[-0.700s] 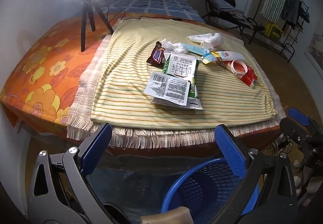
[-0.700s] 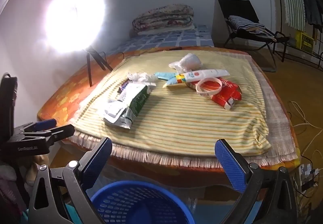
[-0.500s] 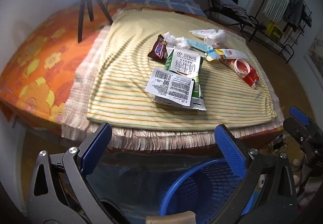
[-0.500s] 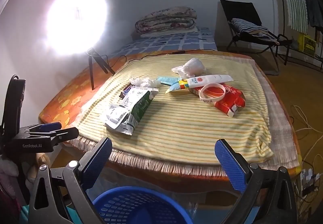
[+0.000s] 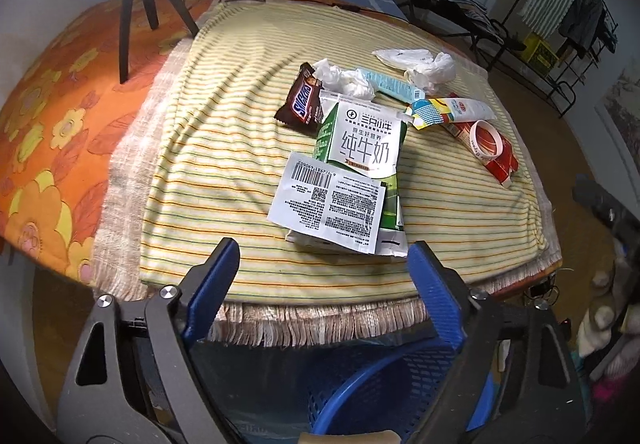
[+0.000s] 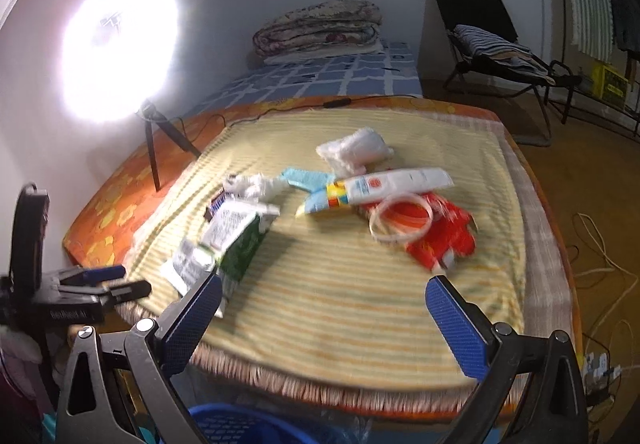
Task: Collect trash
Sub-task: 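Move the left tool toward the white receipt paper on the milk carton, then grasp the white receipt paper with the left tool while the right tool grasps the white toothpaste tube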
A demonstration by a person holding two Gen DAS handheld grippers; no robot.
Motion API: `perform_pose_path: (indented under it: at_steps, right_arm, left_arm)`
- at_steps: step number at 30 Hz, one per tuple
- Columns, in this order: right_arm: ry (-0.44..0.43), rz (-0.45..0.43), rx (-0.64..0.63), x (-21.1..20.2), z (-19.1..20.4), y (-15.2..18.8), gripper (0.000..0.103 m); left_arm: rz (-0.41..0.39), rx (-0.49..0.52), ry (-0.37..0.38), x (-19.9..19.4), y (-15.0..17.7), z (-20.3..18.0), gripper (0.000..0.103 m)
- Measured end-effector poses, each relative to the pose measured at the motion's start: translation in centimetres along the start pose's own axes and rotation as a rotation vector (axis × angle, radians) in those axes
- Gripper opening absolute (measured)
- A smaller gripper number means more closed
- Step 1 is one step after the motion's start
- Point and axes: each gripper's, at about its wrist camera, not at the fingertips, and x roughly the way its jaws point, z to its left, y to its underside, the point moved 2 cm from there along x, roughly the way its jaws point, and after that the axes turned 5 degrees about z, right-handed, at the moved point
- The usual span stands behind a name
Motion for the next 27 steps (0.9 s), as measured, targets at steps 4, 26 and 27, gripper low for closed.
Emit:
perform_pose_path:
  at_steps: [4,26,27]
  right_arm:
    - [-0.043,0.032,-0.001,1.8,0.2,-2.0,0.103]
    - [-0.047,0.155,0.221,8.0,-10.3,-5.1,0.088]
    - [-0.037,0.175,0.219,8.7,-10.4,-5.1,0.085]
  left_arm:
    - [0.022,-0.011,0.009,1.0,-0.4,0.4,0.082]
    - [0.126,-0.088,0.07,6.8,-3.1,0.7,0.068]
    - [0.124,-0.089,0.07,6.8,-3.1,0.7,0.068]
